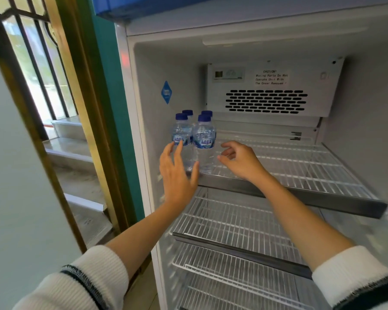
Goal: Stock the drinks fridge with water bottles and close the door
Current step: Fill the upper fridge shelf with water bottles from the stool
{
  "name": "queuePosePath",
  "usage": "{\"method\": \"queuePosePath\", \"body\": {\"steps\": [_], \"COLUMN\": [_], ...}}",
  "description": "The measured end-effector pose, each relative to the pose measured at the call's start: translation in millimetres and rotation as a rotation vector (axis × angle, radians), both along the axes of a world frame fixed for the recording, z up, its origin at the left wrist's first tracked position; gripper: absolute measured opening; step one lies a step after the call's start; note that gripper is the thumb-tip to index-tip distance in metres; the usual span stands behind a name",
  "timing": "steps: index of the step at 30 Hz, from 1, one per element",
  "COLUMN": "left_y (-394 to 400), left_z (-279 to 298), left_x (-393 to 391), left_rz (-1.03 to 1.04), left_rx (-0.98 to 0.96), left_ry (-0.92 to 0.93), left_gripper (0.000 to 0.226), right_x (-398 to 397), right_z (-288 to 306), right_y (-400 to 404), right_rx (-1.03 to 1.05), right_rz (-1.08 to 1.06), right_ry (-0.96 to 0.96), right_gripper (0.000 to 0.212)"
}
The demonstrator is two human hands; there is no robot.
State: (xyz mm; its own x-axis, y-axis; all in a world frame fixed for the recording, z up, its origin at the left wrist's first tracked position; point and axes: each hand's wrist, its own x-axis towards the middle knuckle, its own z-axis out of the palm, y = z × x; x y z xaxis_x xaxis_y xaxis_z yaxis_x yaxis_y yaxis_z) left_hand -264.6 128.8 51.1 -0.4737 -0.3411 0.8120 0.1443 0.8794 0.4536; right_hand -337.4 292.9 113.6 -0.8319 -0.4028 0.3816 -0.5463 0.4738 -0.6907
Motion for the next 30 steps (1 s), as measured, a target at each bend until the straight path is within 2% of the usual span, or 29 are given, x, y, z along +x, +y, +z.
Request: {"method": "queuePosePath", "body": {"steps": [4, 7, 9, 12, 18, 25, 28, 30], "left_y": [-25, -39, -42, -41, -39, -40, -44, -47], "left_z": [-40, -50, -50, -49, -48, -42, -41, -44], "left_x": [9, 13, 15, 16, 16, 21, 30, 41], "left_rz": [-0.052, -0.018, 0.029, 0.049, 0.070, 0.072, 0.034, -0.005], "left_rx": [-0.116, -0.284, -0.351, -0.366, -0.356, -0.384, -0.410, -0.423], "left_ry": [-0.175, -0.289, -0.339, -0.382, -0.430, -0.509, -0.531, -0.546], "left_gripper": [0.073, 0.084, 0.089, 0.094, 0.103, 0.106, 0.105, 0.102], "right_x": [20, 25, 25, 28, 35, 37, 41, 45], "right_z": [-7, -15, -16, -16, -19, -23, -25, -28], "right_y": [-28, -47, -53, -59, -63, -64, -61, -58], "right_rx": [0.035, 0.137, 0.132, 0.117, 0.180, 0.211, 0.188, 0.119], "right_rz": [-0.023, -0.189, -0.266, -0.343, -0.457, -0.495, -0.478, -0.448], "right_ry": [-0.047, 0.008, 0.019, 0.030, 0.180, 0.263, 0.270, 0.344], "right_gripper": [0.058, 0.060, 0.056, 0.059, 0.073, 0.077, 0.090, 0.098]}}
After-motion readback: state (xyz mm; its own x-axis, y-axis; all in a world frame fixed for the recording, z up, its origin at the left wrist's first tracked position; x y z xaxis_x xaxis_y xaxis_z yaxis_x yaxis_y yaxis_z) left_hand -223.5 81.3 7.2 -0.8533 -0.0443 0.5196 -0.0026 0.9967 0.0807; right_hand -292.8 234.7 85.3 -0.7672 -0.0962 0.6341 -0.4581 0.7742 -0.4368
